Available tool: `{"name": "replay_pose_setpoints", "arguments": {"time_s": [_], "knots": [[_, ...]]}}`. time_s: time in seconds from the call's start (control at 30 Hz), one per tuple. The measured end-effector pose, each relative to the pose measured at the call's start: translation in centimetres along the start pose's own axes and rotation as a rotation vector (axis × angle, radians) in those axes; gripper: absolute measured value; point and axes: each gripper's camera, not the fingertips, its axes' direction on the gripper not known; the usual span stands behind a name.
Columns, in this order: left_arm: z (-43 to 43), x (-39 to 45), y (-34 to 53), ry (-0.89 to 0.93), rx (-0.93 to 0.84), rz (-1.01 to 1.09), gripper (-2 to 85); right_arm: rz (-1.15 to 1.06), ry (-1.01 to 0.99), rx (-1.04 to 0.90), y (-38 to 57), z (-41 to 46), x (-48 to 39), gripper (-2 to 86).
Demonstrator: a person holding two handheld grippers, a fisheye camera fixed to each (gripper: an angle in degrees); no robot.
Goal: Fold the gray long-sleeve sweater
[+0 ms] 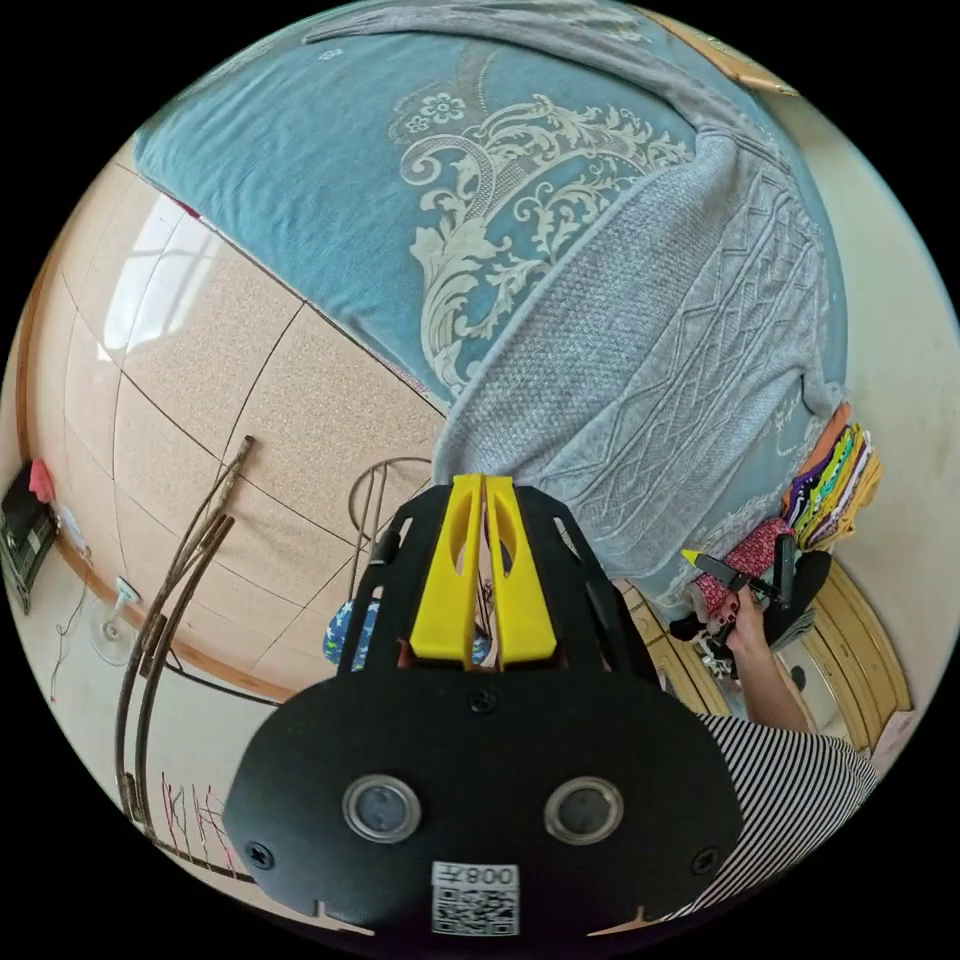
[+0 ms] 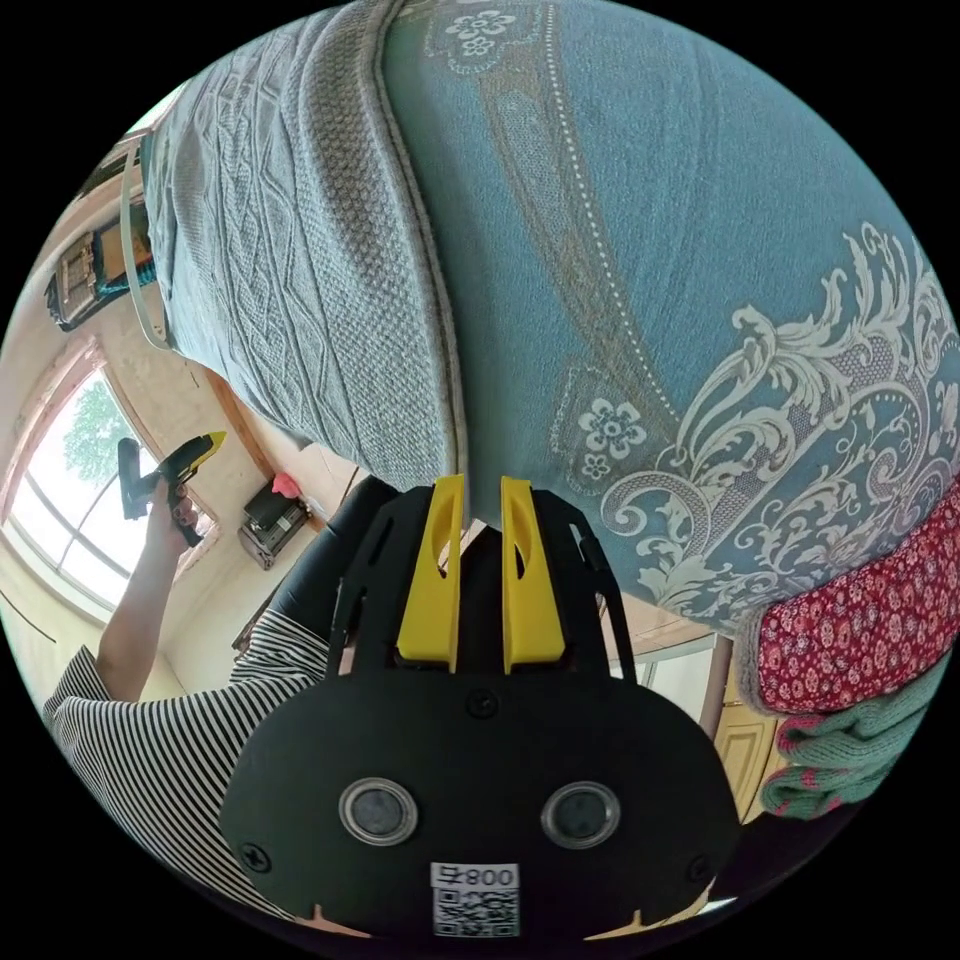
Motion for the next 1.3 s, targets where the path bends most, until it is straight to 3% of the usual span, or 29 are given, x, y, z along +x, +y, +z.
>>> {"name": "replay_pose_setpoints", "arguments": {"time_s": [0.23,0.77,0.93,1.17,1.3], "knots": [[-1.9,6.3,0.3,0.126,0.026,0.118,0.2,-0.001,-0.023,-0.004,-0.3,3.1,0.6,7.5],[-4.0,22.1,-8.4,0.064,-0.318,0.496,0.2,0.181,-0.025,-0.002,4.8,5.6,6.1,1.9],[-6.5,27.9,-11.0,0.071,-0.323,0.576,0.2,0.354,-0.219,0.071,6.2,5.7,10.2,1.7],[-10.3,37.7,-12.6,0.157,-0.31,0.713,0.6,0.377,-0.109,0.097,7.8,4.1,12.4,0.7],[-11.8,43.7,-13.0,0.218,-0.325,0.792,1.7,0.376,-0.173,0.289,8.2,-0.8,15.1,1.0]]}}
